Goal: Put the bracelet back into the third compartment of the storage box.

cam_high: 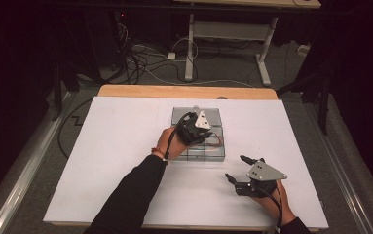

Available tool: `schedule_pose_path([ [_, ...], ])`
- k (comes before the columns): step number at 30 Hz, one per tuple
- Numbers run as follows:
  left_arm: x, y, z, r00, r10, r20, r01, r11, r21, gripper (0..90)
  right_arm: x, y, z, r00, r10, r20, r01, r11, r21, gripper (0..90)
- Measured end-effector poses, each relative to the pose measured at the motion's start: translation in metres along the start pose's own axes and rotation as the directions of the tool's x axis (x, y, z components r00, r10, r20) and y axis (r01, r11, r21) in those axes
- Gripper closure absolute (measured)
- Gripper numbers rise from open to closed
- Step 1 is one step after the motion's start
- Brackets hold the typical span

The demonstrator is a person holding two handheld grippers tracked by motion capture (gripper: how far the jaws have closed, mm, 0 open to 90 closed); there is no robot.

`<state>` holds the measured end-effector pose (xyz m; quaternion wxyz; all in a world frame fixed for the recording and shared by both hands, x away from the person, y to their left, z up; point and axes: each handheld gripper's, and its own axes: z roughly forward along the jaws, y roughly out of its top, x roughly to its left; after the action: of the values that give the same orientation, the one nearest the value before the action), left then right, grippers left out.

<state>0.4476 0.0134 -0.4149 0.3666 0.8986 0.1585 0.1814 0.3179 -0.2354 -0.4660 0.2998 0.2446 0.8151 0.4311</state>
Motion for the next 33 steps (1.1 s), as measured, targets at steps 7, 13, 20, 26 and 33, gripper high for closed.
schedule_pose_path([
  [7,0.003,-0.009,-0.012,0.9993,-0.018,-0.033,0.017,0.999,-0.042,73.9,0.0,0.001,-0.001,0.9999,0.01,-0.007,-0.01,1.0,-0.01,22.8],
  [13,0.0,-0.015,-0.019,0.9969,-0.012,-0.077,0.008,0.9987,-0.049,64.9,0.001,0.001,-0.001,0.9999,0.009,-0.013,-0.009,1.0,-0.018,22.8],
  [20,-0.006,-0.021,-0.027,0.9926,-0.018,-0.12,0.01,0.9976,-0.068,43.1,0.001,0.002,-0.001,0.9999,0.01,-0.013,-0.01,1.0,-0.022,22.4],
  [26,-0.015,-0.027,-0.034,0.9876,-0.006,-0.157,-0.009,0.9953,-0.096,27.2,0.001,0.002,-0.002,0.9999,0.012,-0.01,-0.012,1.0,-0.025,22.3],
  [33,-0.024,-0.038,-0.045,0.9852,0.009,-0.171,-0.03,0.9921,-0.122,24.5,0.001,0.003,-0.002,0.9999,0.011,-0.01,-0.011,0.999,-0.033,21.9],
])
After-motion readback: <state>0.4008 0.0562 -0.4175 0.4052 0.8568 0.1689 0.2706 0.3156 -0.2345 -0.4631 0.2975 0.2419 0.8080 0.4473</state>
